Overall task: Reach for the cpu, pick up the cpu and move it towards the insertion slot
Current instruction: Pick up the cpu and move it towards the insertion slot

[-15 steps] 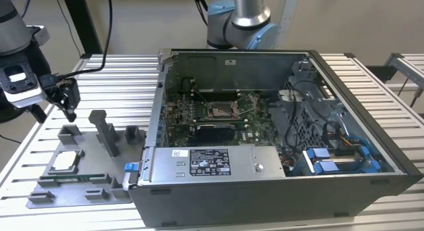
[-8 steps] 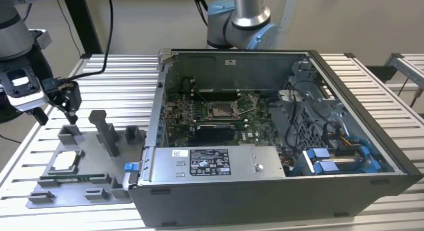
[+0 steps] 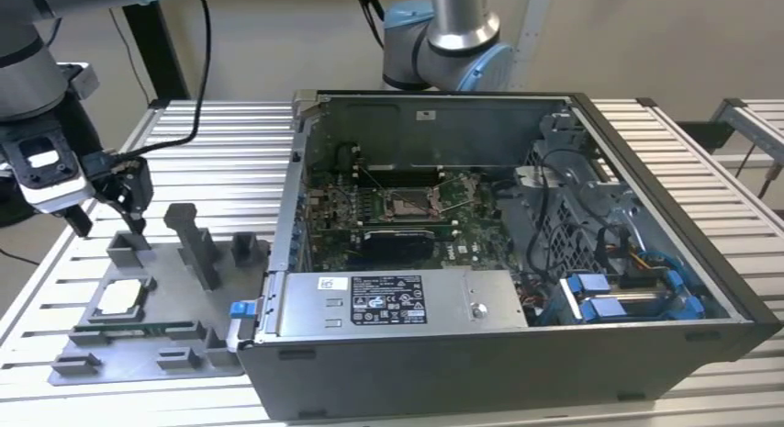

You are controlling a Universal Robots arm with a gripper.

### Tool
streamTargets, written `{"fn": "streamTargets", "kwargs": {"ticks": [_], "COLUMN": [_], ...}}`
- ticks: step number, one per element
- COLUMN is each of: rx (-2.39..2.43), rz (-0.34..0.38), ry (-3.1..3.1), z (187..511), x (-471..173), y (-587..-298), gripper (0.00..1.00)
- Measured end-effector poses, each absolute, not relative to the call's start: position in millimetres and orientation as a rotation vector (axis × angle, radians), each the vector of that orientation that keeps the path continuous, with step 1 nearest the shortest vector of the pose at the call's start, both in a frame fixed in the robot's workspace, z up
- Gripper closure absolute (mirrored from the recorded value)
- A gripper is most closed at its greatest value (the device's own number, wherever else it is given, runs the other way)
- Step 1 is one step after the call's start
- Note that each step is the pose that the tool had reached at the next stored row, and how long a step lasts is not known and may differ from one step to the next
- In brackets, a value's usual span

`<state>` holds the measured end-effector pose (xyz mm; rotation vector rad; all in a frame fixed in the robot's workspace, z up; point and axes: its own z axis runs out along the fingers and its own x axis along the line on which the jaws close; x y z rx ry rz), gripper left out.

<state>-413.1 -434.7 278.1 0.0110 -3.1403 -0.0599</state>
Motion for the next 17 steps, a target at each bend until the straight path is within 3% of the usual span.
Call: {"fn": "streamTargets", "kwargs": {"ticks": [17], "rx": [0.011], "rz": [-0.06], "ry": [-3.14], "z": [259], "x": [-419], "y": [-436], "gripper": [0.0]}}
